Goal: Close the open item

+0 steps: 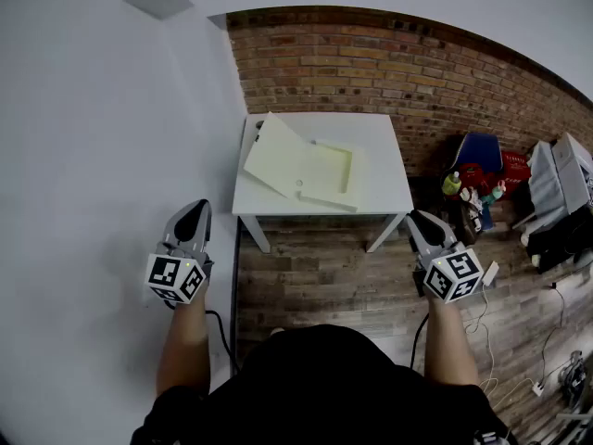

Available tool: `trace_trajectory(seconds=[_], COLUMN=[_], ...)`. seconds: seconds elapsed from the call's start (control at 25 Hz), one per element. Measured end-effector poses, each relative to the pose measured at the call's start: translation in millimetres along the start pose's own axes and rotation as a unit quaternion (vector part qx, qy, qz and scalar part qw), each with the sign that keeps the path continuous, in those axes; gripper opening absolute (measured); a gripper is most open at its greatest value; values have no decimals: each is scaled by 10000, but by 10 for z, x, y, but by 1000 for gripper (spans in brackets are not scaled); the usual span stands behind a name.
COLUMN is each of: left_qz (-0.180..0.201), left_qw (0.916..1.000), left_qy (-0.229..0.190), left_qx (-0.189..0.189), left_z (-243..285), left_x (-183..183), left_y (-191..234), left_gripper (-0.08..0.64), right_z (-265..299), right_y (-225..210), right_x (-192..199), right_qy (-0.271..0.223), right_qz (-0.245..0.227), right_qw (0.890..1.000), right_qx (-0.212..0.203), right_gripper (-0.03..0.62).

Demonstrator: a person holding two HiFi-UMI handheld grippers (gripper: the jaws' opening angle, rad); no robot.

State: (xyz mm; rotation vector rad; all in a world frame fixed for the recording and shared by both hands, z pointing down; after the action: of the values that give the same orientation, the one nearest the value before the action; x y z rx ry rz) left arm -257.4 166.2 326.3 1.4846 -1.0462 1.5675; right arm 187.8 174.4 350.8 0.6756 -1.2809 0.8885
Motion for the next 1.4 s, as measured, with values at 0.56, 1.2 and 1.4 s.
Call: trace_trajectory(seconds=[0.56,1.2,1.4], left_qz=[-109,-126,-156], left_qw=[9999,9996,9994], left_qy=[76,57,67], left_qx=[-100,236,299], left_z=[-18,360,459], left_x=[60,114,92], left_y=[-478,-773,-777], left_gripper=[3,3,3], right_z=[-221,-415,-366], right_y=[-346,-611,-590], right_x=[114,187,137], right_qy=[-105,-74,-41], right_qz=[157,127,-95], right_qw=[9997,9999,9999], right_qx=[-177,87,135], right_gripper=[55,55,55])
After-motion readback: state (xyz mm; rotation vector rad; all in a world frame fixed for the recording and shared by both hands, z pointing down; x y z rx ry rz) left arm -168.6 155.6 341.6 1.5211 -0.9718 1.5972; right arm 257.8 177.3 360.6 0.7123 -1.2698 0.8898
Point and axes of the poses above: the fingertips, and each gripper's own axes: z forward along the fingers, y to its left, x out of its underside, the point moved 2 cm from there along -z, backward along the fingers, and after that the axes turned 3 degrees about y, right-handed, at the moved point
